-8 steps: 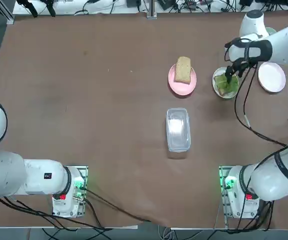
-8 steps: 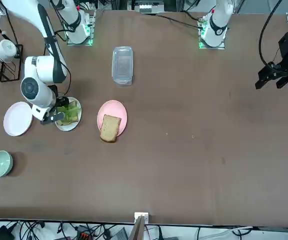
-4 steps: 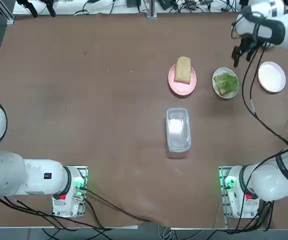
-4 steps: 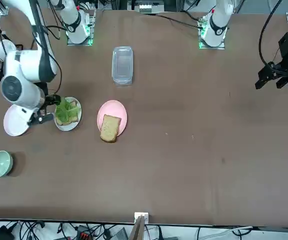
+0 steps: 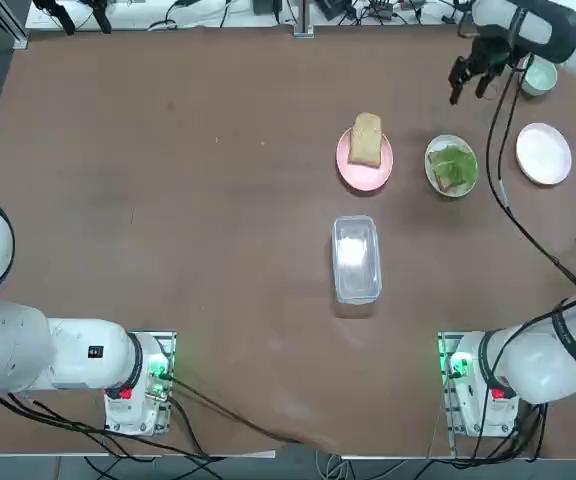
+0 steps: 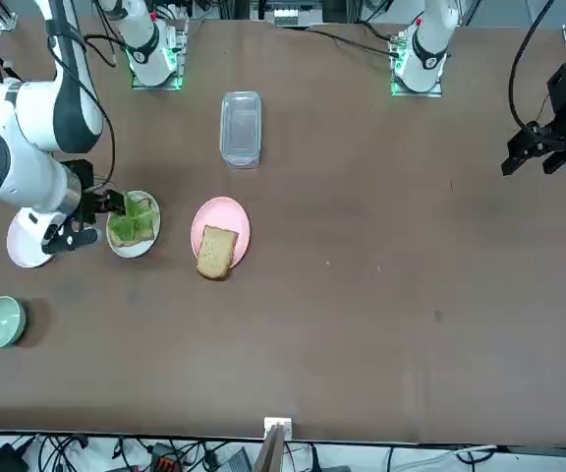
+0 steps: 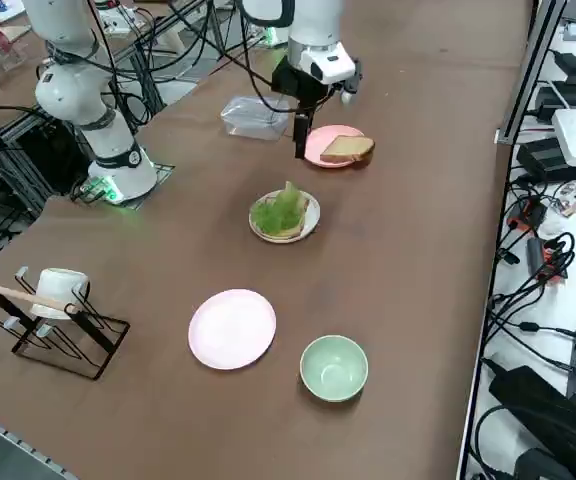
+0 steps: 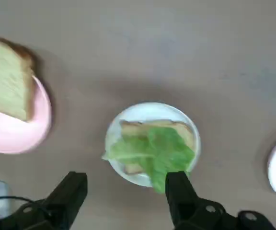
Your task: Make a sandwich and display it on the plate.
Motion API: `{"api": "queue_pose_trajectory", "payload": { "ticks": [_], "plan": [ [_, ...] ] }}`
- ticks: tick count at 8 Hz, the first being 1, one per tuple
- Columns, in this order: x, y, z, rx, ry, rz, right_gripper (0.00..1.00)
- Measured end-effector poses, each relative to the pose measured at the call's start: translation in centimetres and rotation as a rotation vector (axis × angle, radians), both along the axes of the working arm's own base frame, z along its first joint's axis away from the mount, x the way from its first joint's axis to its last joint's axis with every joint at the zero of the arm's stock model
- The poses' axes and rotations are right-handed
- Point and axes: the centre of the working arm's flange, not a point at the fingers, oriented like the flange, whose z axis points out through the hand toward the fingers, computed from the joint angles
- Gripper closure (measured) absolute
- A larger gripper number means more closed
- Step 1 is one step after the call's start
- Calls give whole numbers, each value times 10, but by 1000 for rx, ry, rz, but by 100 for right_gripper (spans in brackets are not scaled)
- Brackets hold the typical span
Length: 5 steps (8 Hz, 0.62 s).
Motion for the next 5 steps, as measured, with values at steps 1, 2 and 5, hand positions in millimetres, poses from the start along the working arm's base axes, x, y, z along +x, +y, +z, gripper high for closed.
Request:
{"api": "queue_pose_trajectory", "payload": {
  "ticks": [1, 2, 5],
  "plan": [
    [10, 14, 10, 45, -26, -21, 0],
    [24, 31, 18, 69, -51, -16, 1],
    [66, 102, -3, 50, -89, 77, 0]
  ]
}}
